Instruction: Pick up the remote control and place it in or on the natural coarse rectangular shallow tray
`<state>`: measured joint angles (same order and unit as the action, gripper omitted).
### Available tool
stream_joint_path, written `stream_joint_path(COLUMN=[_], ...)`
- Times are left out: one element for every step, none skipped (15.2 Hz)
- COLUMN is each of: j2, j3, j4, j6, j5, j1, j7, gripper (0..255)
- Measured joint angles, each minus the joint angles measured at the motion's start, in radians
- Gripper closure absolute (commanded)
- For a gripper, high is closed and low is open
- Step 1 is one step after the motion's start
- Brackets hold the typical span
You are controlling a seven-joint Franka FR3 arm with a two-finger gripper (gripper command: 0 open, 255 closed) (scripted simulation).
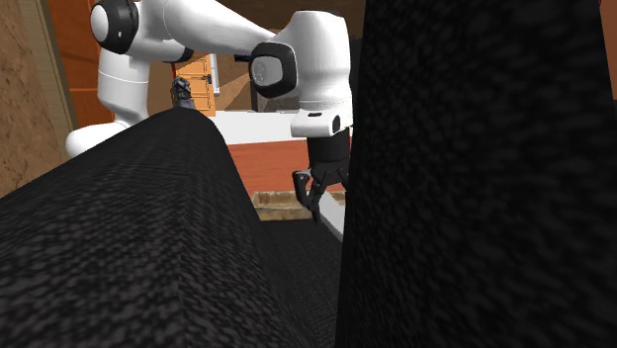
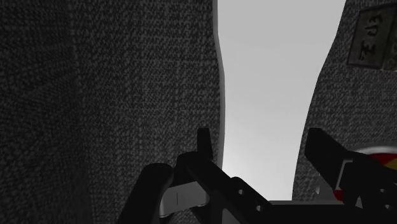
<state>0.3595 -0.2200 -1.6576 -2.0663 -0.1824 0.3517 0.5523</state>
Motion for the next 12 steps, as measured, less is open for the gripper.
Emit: stream_joint_path(j2=[-0.007,-0.009,-0.011,-0.015,-0.017,-0.019,-0.023,-0.026,-0.027,-0.047,-0.077,-0.109], j3=[-0.001,-0.001,-0.002,-0.002,-0.003,-0.003,-0.004,-0.005,-0.005,-0.004,-0.003,0.0], j4=[0.006,0.016,0.026,0.033,0.044,0.054,0.063,0.073,0.08,0.056,0.016,-0.029], j6=[0.013,0.024,0.036,0.047,0.059,0.071,0.085,0.098,0.105,0.101,0.088,0.074], j5=[0.003,0.004,0.005,0.007,0.008,0.009,0.011,0.012,0.013,0.018,0.025,0.033], j1=[-0.001,0.0,-0.001,0.0,0.0,-0.001,-0.001,0.001,0.0,-0.007,-0.017,-0.03], j7=[0.003,0.004,0.007,0.008,0.009,0.012,0.013,0.013,0.015,0.024,0.033,0.047], gripper=[255,255,255,255,255,255,255,255,255,255,255,255])
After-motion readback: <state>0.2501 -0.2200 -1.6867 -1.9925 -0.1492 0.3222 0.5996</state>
